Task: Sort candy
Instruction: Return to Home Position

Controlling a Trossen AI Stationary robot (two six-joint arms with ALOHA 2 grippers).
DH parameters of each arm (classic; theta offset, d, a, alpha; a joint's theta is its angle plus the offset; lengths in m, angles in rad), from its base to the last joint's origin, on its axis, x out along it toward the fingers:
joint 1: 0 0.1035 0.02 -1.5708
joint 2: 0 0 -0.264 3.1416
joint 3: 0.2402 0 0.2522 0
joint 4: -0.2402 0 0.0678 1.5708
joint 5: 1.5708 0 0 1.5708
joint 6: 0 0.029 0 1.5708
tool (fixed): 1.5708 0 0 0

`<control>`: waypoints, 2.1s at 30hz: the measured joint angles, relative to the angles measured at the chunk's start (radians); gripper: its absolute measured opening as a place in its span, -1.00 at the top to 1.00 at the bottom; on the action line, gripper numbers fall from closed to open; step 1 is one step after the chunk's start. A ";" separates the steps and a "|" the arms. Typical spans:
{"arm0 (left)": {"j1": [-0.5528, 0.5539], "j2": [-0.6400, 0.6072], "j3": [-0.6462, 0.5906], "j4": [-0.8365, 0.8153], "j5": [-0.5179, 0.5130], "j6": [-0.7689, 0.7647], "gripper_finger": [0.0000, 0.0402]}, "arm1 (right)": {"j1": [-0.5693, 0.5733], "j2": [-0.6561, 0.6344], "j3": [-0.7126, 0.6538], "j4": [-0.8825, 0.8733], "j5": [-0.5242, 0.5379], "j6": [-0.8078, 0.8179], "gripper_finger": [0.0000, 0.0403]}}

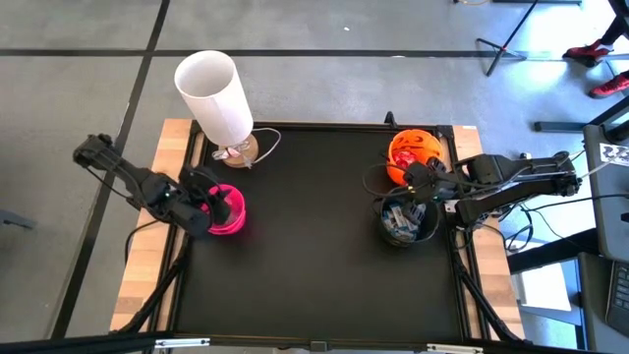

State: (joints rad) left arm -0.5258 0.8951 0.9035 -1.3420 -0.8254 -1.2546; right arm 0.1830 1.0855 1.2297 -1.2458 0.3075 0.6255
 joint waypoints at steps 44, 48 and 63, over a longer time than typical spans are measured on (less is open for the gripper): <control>-0.067 -0.867 -0.255 1.170 0.196 1.404 1.00 | 0.262 -0.919 -0.507 1.065 0.273 -0.720 -0.23; -0.070 -0.872 -0.317 1.152 0.112 1.433 0.94 | 0.262 -0.965 -0.524 1.041 0.202 -0.744 -0.07; -0.070 -0.892 -0.436 1.059 0.041 1.313 0.38 | 0.262 -1.026 -0.580 0.851 0.094 -0.656 0.88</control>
State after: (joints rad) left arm -0.5957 0.0036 0.4675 -0.2829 -0.7841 0.0586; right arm 0.4446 0.0591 0.6492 -0.3948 0.4010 -0.0309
